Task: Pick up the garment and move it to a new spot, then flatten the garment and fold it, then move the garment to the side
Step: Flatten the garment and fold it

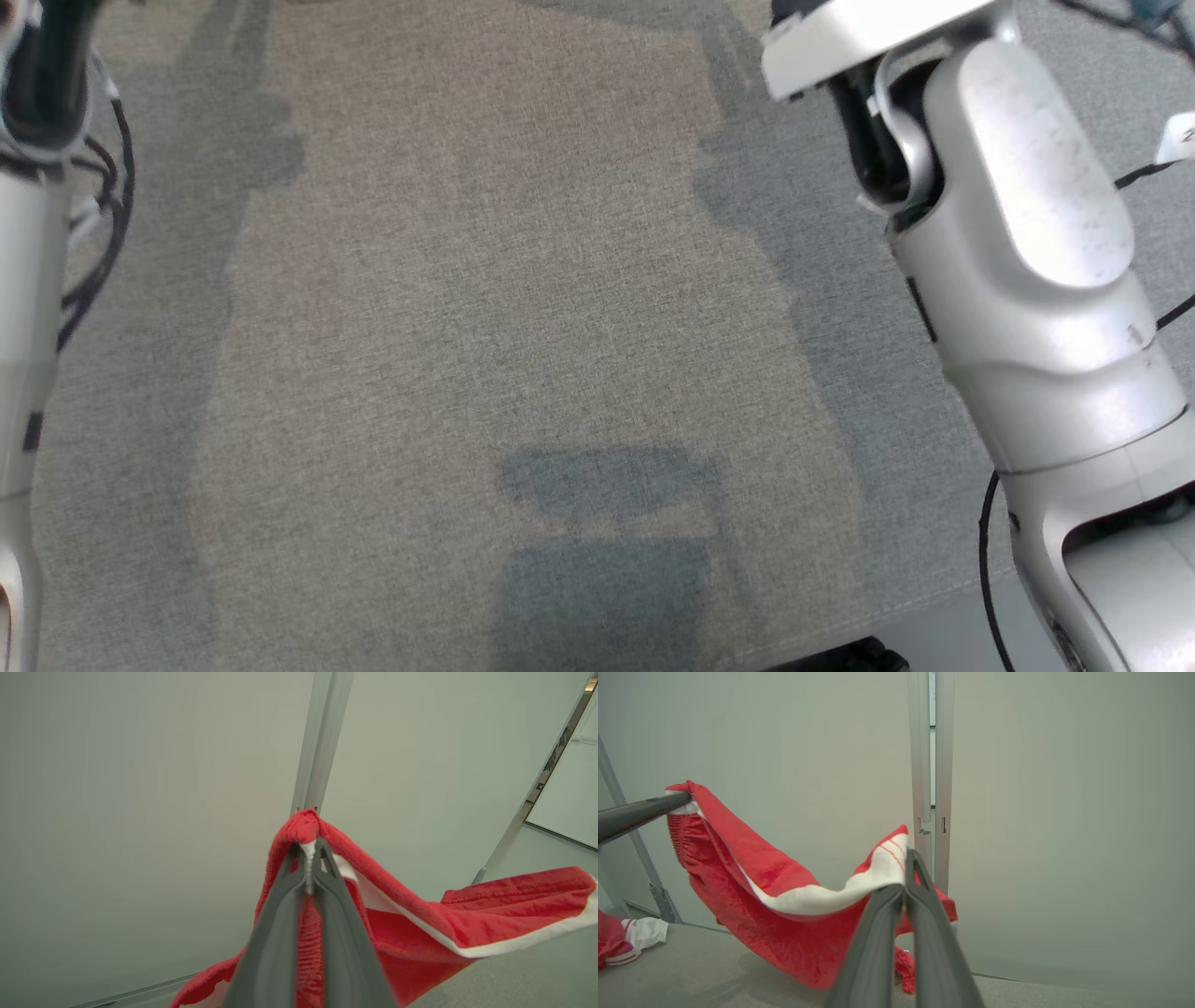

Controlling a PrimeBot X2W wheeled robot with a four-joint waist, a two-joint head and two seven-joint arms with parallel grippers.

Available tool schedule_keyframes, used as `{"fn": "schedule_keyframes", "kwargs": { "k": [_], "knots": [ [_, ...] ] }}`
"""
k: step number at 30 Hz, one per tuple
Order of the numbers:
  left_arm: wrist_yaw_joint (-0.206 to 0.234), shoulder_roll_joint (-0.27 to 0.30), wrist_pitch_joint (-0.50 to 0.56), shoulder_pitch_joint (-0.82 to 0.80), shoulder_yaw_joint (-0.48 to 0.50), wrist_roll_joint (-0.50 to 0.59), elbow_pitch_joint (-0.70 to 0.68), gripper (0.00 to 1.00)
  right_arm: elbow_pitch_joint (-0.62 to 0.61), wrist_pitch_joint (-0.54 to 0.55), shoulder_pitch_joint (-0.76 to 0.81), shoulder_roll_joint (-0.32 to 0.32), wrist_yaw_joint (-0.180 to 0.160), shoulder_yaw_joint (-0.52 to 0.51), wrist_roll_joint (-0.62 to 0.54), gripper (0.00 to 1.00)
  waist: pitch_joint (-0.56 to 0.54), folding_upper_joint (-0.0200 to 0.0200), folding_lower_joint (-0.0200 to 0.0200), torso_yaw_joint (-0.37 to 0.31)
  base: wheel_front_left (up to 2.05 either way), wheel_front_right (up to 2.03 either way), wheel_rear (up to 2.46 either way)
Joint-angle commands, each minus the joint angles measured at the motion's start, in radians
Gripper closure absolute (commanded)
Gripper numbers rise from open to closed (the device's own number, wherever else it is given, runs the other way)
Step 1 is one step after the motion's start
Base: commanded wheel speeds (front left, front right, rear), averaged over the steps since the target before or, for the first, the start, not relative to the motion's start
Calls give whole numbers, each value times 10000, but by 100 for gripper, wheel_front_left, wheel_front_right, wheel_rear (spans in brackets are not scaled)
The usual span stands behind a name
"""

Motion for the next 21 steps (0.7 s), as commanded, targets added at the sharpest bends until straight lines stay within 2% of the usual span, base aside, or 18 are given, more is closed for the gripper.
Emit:
{"fn": "schedule_keyframes", "kwargs": {
  "k": [1,5,9,12,16,21],
  "knots": [
    [-39,247,-310,475,-146,-318,-25,100,120,-120,267,15,0,170,143,100,896,0,-2,-248,0,0,0],
    [-44,723,-982,1918,-628,-1316,-605,100,105,-206,1113,-181,0,373,437,100,832,0,-2,-206,0,0,0],
    [-45,1269,-1692,3372,-716,-1996,-1519,100,-749,-200,2177,-644,0,229,537,100,548,0,-2,-8,0,0,0],
    [-44,1590,-2051,4429,-677,-2088,-2192,100,-1500,-197,3080,-976,0,-29,553,100,266,0,-2,141,0,0,0],
    [256,1721,-2373,5687,-547,-1873,-3091,100,-2454,-197,4359,-1183,-1,-448,547,100,-195,0,-2,319,0,0,0],
    [779,1234,-2570,7336,-258,-1545,-4253,100,-3500,-199,6085,-1051,-1,-934,574,100,-1078,0,-2,467,0,0,0]
  ]
}}
